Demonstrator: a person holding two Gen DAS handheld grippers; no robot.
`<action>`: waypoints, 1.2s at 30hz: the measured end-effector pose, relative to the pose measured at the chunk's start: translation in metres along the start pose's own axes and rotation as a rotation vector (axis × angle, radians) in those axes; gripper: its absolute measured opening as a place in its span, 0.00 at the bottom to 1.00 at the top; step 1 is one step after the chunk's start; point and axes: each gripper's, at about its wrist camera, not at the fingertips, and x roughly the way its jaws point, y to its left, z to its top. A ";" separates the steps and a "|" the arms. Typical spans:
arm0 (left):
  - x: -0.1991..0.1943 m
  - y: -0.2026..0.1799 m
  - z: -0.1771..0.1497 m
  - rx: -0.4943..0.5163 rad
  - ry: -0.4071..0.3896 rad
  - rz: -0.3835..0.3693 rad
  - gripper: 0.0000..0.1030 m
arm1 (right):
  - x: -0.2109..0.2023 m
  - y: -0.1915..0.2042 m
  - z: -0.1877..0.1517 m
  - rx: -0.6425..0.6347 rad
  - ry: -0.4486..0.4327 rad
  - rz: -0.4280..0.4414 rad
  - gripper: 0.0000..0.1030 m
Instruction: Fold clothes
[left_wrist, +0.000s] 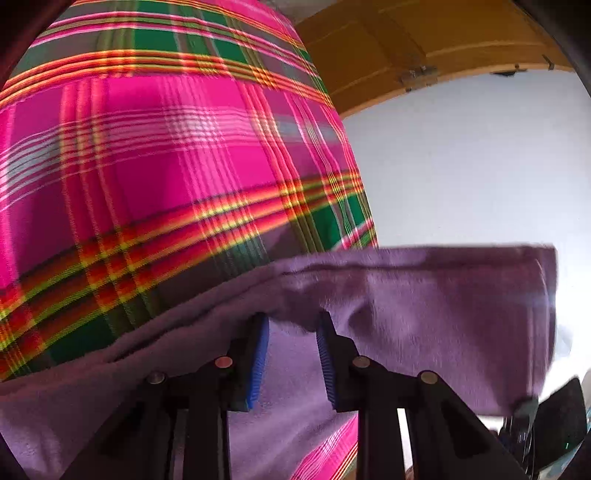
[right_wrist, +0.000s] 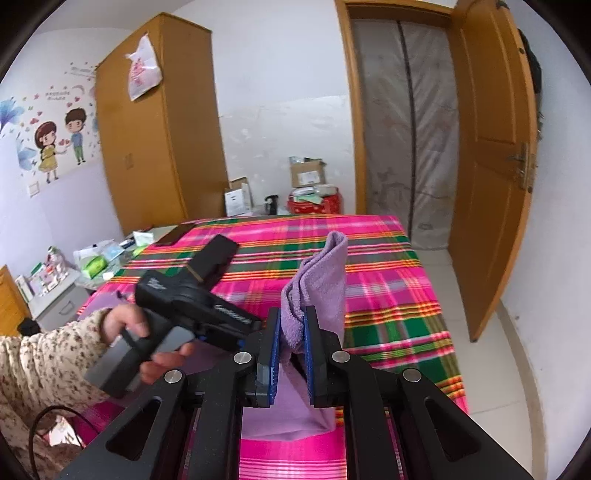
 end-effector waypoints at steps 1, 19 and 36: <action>-0.002 0.002 0.000 -0.007 -0.006 0.000 0.26 | 0.000 0.004 0.000 -0.006 -0.002 0.011 0.11; -0.065 0.021 -0.012 -0.073 -0.063 -0.065 0.27 | 0.030 0.055 -0.013 -0.025 0.058 0.132 0.11; -0.123 0.058 -0.041 -0.126 -0.123 -0.115 0.30 | 0.068 0.104 -0.032 -0.047 0.131 0.199 0.11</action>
